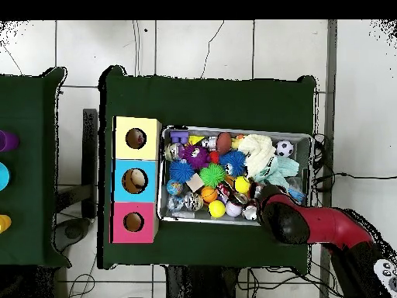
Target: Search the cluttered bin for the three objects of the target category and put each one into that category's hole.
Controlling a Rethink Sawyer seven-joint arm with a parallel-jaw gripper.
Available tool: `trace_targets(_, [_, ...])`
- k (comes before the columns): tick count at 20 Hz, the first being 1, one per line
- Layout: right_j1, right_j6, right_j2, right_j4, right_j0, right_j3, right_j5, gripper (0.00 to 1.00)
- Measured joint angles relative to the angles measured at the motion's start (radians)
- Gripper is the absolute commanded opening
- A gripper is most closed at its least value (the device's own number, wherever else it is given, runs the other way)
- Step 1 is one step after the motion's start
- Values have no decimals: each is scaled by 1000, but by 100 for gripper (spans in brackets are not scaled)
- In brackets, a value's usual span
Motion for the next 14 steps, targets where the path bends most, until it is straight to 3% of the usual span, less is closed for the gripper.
trace_targets(14, [-14,0,27,0,10,17,1,100])
